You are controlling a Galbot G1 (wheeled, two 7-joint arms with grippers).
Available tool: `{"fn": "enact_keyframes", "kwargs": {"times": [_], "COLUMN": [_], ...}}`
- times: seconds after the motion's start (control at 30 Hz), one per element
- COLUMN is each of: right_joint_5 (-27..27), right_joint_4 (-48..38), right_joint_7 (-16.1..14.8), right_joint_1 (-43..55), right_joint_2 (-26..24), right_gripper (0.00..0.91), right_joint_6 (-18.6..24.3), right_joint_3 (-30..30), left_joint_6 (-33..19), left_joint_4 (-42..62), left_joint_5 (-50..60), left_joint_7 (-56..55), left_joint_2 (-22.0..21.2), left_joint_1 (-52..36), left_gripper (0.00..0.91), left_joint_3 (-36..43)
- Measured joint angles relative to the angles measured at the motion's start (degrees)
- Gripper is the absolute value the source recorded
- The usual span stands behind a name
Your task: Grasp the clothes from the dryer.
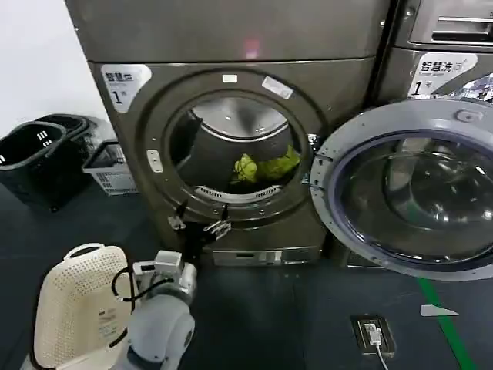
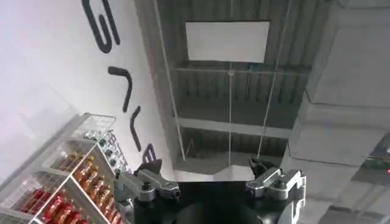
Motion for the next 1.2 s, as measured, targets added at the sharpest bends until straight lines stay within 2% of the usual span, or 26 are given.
{"fn": "enact_keyframes", "kwargs": {"times": [1.2], "right_joint_5": [-1.5], "right_joint_4": [-1.2], "right_joint_7": [1.1], "right_joint_1": [0.4], "right_joint_2": [-0.4], "right_gripper": [0.907], "right_joint_6": [1.4], "right_joint_3": [0.5], "left_joint_6": [-0.2], "left_joint_4": [0.1], "left_joint_5": [0.1], "left_joint_7": [0.0], "left_joint_2": [-0.4], "left_joint_1": [0.1], "left_gripper": [0.907], "left_joint_3": [0.1]}}
